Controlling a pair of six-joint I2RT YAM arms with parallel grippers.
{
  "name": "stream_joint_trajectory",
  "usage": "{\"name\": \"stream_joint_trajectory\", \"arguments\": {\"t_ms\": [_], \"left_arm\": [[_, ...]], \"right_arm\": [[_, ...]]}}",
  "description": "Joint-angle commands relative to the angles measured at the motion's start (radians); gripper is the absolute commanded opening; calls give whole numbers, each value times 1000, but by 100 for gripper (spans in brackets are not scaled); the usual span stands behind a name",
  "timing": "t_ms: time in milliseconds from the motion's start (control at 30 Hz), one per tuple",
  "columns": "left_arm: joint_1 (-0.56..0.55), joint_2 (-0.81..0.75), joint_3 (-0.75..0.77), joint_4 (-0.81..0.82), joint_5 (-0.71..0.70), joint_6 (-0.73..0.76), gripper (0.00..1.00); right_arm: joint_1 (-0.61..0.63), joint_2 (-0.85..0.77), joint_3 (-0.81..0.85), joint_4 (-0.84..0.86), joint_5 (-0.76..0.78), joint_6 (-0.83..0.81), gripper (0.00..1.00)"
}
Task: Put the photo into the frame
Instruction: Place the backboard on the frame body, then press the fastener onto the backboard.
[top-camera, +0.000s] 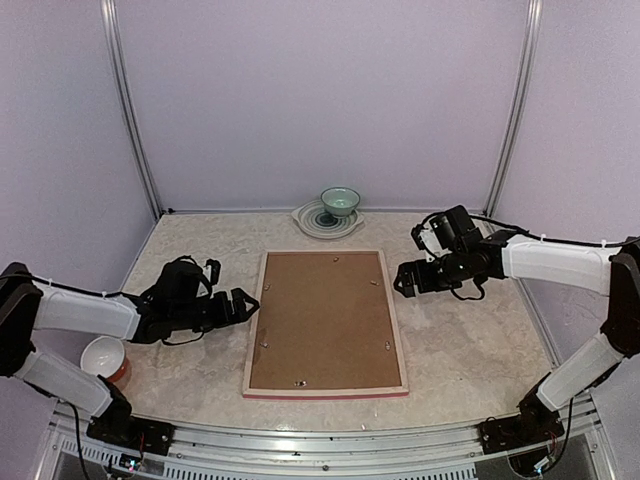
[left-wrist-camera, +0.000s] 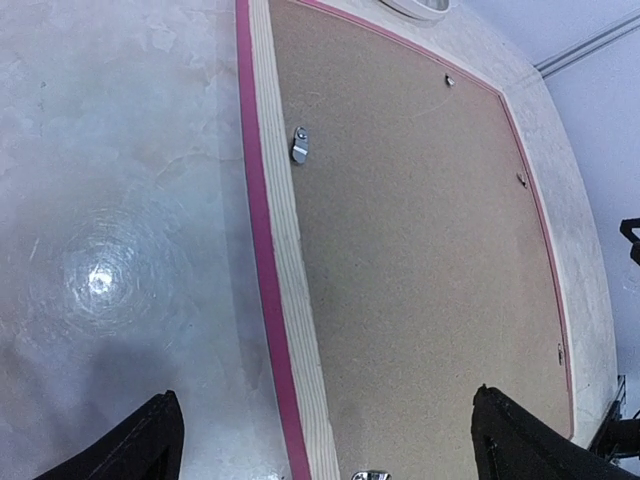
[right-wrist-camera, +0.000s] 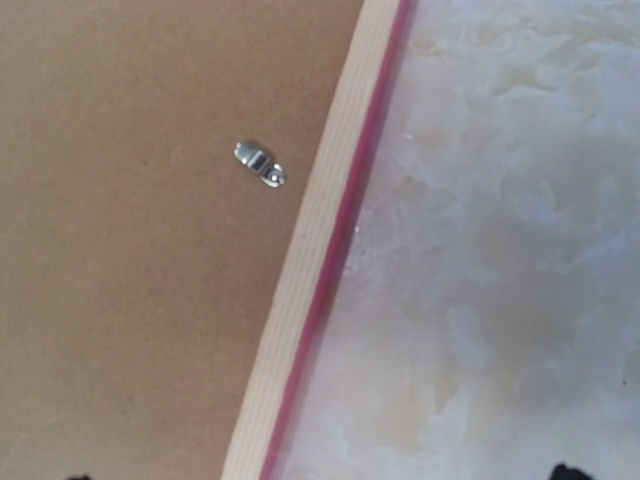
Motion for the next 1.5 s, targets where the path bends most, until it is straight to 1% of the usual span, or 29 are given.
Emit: {"name": "stream_joint_trajectory", "arguments": {"t_ms": [0, 133, 300, 467, 700, 833, 1000, 1133, 1300, 1467], "left_arm": [[-22, -78, -6, -128, -77, 35, 99], [-47, -137, -16, -208, -131, 35, 99], [-71, -185, -27, -278, -171, 34, 99], [-100, -184, -36, -326, -217, 35, 99], [-143, -163, -21, -350, -236, 32, 99], [-159, -122, 16, -358, -245, 35, 98], [-206, -34, 82, -363, -285, 39, 98], [-241, 32, 127, -364, -302, 40, 98], [-266, 91, 154, -352, -309, 38, 98], [-282, 129, 167, -347, -318, 31, 97]], "right_arm": [[10, -73, -42, 61, -1, -25, 99], [10, -96, -57, 86, -1, -37, 99], [10, -85, -48, 82, 49, -45, 99], [10, -87, -74, 105, 63, -41, 99], [10, -78, -71, 102, 67, -40, 99], [10, -62, -74, 106, 61, -37, 99], [10, -27, -65, 96, 71, -35, 99], [10, -23, -67, 100, 47, -37, 99], [15, -8, -73, 112, 21, -44, 99], [43, 3, -69, 120, 40, -48, 99]]}}
